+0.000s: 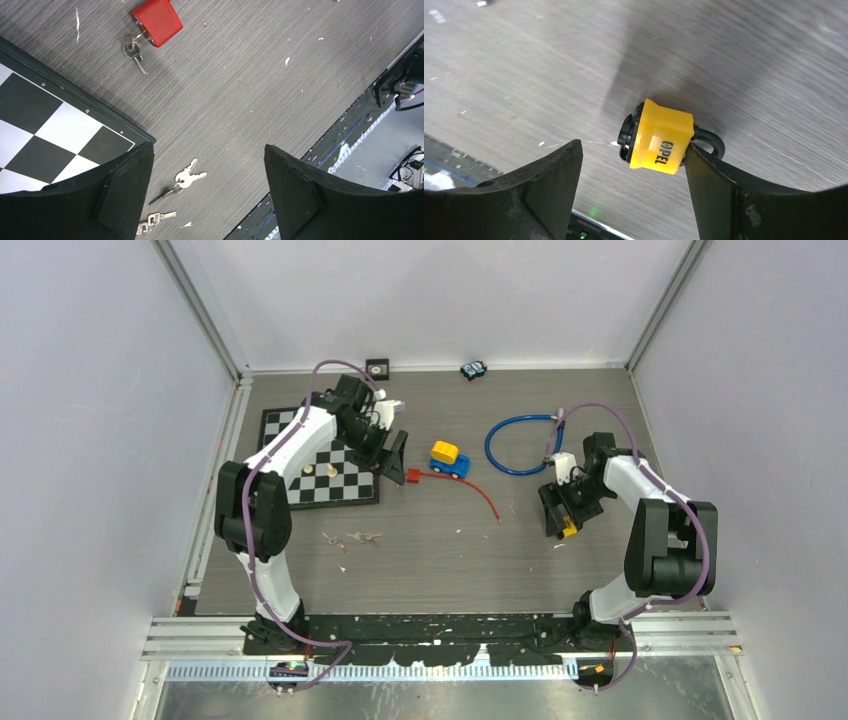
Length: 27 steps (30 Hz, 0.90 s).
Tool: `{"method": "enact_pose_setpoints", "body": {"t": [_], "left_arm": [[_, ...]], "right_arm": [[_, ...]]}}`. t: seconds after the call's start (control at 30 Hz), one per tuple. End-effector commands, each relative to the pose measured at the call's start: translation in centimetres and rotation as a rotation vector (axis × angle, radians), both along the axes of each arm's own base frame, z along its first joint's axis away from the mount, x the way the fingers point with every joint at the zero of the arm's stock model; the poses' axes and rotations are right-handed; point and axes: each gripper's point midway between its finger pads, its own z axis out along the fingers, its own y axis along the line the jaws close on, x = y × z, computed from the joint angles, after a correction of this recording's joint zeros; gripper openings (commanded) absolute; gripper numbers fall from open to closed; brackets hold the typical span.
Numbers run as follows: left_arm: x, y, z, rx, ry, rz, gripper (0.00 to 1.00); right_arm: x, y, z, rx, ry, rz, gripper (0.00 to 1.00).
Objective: Unlock with the key
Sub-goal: Move the lock to the center of the board, then pick up the lock from the center of the board.
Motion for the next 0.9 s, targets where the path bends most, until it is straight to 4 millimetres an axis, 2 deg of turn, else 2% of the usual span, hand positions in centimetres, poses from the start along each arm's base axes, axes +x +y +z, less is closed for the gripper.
{"method": "enact_pose_setpoints", "body": {"t": [0.0, 0.13, 0.27, 0.53, 0.73, 0.87], "left_arm": [[-0.4, 0.0, 1.2, -0.013, -0.043, -0.027, 0.83], [-0.6, 0.0, 1.0, -0.012, -0.041, -0.035, 0.83], [-0.9, 0.1, 0.9, -0.013, -0.038, -0.050, 0.83], [-2.4, 0.1, 1.6, -0.062, -0.125, -0.187, 0.84], [-3.1, 0.5, 2.1, -0.064, -0.195, -0.268, 0.85], [-3.3, 0.4, 2.2, -0.081, -0.232, -0.326, 0.85]], "right_arm": [[-1.6, 3.7, 2.6, 0.141, 0.008, 0.081, 0.79], [-2.2, 4.9, 4.8, 0.214, -0.010, 0.146, 0.79], [-2.2, 4.5, 5.8, 0.198, -0.033, 0.214, 0.79], [-1.5, 1.7, 4.9, 0.043, -0.143, 0.565, 0.89], [-0.9, 0.4, 4.1, -0.024, -0.175, 0.768, 0.91], [-0.8, 0.2, 3.2, -0.024, -0.168, 0.848, 0.91]]}}
